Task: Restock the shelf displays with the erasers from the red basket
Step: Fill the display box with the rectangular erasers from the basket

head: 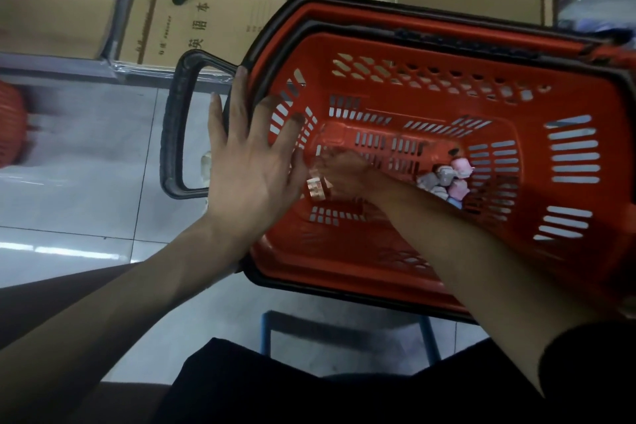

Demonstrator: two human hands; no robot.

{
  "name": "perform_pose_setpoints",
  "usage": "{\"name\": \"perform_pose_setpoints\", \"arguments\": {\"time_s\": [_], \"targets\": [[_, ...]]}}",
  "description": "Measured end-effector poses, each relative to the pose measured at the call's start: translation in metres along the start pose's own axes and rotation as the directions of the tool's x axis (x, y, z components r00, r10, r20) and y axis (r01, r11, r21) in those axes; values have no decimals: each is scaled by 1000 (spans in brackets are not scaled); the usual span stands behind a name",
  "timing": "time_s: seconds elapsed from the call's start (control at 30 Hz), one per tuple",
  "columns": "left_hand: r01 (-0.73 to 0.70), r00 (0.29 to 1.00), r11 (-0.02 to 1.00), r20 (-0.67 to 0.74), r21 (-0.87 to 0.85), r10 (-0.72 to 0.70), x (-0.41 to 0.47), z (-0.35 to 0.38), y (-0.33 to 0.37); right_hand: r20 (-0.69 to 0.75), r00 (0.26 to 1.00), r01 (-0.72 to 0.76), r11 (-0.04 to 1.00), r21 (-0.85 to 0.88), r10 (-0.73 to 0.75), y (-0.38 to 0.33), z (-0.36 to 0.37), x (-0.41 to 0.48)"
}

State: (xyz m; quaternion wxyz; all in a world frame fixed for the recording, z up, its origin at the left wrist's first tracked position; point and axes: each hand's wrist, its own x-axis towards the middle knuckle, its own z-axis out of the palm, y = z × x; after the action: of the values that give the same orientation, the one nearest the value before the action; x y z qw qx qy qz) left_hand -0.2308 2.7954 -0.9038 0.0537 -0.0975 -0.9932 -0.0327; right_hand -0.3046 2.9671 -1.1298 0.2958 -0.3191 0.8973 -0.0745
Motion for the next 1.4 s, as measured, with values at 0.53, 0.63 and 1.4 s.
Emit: {"name": "perform_pose_setpoints", "arguments": {"time_s": [0.53, 0.63, 1.4], "targets": [[9, 999, 1000, 40, 6, -10, -2, -3, 1, 108, 929, -271, 451, 850, 353, -43, 11, -12], [14, 999, 1000, 39, -14, -13, 0, -3, 1, 113, 935, -214, 280, 936, 336, -48, 7, -19], [-7, 1000, 999, 23, -49, 8, 20, 0, 4, 281, 926, -252, -140, 957, 253, -55, -79, -36]]}}
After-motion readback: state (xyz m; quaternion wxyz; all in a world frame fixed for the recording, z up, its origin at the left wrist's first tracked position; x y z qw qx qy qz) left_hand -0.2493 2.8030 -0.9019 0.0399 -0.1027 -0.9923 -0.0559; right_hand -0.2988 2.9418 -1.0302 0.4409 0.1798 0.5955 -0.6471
